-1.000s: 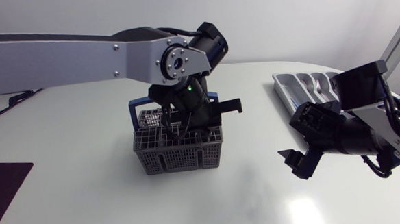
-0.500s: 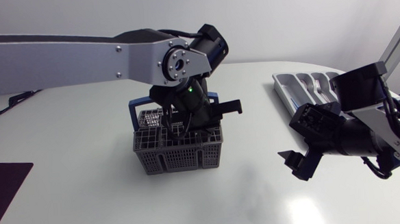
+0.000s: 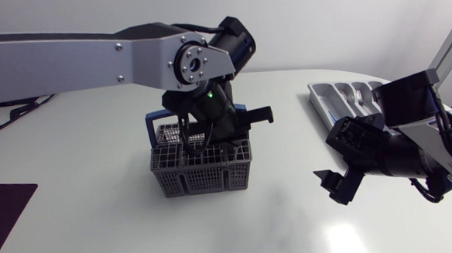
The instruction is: Unload the cutlery basket into the drawer organizer.
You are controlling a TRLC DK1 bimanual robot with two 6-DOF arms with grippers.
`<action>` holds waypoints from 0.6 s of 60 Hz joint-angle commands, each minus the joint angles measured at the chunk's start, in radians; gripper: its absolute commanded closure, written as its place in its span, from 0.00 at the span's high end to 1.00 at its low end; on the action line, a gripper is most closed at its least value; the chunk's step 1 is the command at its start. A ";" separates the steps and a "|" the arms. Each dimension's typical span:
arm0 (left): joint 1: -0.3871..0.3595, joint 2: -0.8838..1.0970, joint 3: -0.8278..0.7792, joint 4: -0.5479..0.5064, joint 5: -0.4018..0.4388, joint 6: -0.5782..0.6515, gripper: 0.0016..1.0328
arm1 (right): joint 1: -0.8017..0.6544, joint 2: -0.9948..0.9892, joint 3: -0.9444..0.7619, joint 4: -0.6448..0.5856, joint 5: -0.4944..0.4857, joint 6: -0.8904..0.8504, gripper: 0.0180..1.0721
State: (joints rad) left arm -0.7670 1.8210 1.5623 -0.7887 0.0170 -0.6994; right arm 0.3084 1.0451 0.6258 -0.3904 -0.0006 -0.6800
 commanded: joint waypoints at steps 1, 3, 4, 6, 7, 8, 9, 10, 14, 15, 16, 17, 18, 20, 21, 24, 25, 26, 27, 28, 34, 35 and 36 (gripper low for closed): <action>0.000 -0.048 -0.004 -0.014 -0.006 -0.012 0.04 | 0.012 -0.013 -0.034 -0.007 0.010 0.022 0.95; 0.000 -0.057 -0.007 -0.014 -0.006 -0.012 0.04 | 0.018 -0.014 -0.034 -0.008 0.011 0.025 0.95; 0.000 -0.058 -0.007 -0.014 -0.006 -0.012 0.04 | 0.021 -0.016 -0.034 -0.008 0.011 0.028 0.95; -0.002 -0.068 -0.011 -0.012 -0.006 -0.011 0.04 | 0.028 -0.017 -0.035 -0.010 0.017 0.030 0.95; -0.002 -0.069 -0.011 -0.011 -0.006 -0.011 0.04 | 0.029 -0.019 -0.037 -0.010 0.019 0.031 0.95; -0.002 -0.074 -0.013 -0.011 -0.006 -0.011 0.04 | 0.032 -0.020 -0.037 -0.010 0.021 0.031 0.95; -0.003 -0.078 -0.015 -0.009 -0.006 -0.011 0.04 | 0.034 -0.022 -0.038 -0.010 0.024 0.033 0.95; -0.003 -0.083 -0.018 -0.007 -0.006 -0.011 0.04 | 0.037 -0.022 -0.038 -0.010 0.024 0.033 0.95; -0.006 -0.111 -0.028 0.008 -0.006 -0.008 0.04 | 0.043 -0.026 -0.038 -0.016 0.027 0.034 0.95; -0.006 -0.114 -0.030 0.009 -0.006 -0.008 0.04 | 0.043 -0.026 -0.040 -0.016 0.028 0.034 0.95; -0.006 -0.120 -0.031 0.011 -0.006 -0.006 0.04 | 0.046 -0.026 -0.040 -0.018 0.028 0.034 0.95; -0.008 -0.124 -0.033 0.014 -0.006 -0.006 0.04 | 0.046 -0.026 -0.040 -0.018 0.030 0.036 0.95; -0.008 -0.134 -0.036 0.019 -0.006 -0.006 0.04 | 0.051 -0.028 -0.040 -0.021 0.033 0.036 0.95; -0.009 -0.141 -0.039 0.025 -0.006 -0.006 0.04 | 0.054 -0.030 -0.040 -0.022 0.034 0.037 0.95; -0.011 -0.146 -0.041 0.026 -0.006 -0.006 0.04 | 0.055 -0.031 -0.040 -0.022 0.034 0.039 0.95; -0.012 -0.160 -0.047 0.037 -0.006 -0.003 0.04 | 0.061 -0.034 -0.041 -0.024 0.037 0.040 0.95; -0.014 -0.163 -0.050 0.040 -0.006 -0.002 0.04 | 0.063 -0.036 -0.043 -0.024 0.039 0.042 0.95; -0.014 -0.167 -0.053 0.045 -0.006 0.000 0.04 | 0.064 -0.036 -0.043 -0.024 0.040 0.042 0.95; -0.017 -0.170 -0.056 0.049 -0.006 0.000 0.04 | 0.066 -0.036 -0.043 -0.024 0.044 0.042 0.95; -0.018 -0.177 -0.061 0.055 -0.008 0.001 0.04 | 0.067 -0.036 -0.043 -0.024 0.044 0.042 0.95; -0.031 -0.204 -0.079 0.085 -0.014 0.008 0.04 | 0.072 -0.039 -0.044 -0.025 0.045 0.043 0.95; -0.034 -0.206 -0.081 0.085 -0.017 0.009 0.04 | 0.072 -0.040 -0.044 -0.025 0.045 0.045 0.95; -0.035 -0.210 -0.081 0.085 -0.020 0.011 0.04 | 0.072 -0.042 -0.044 -0.025 0.047 0.045 0.95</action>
State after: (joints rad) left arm -0.7876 1.6451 1.5127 -0.7208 0.0044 -0.6979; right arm 0.3717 1.0134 0.6109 -0.4015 0.0322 -0.6571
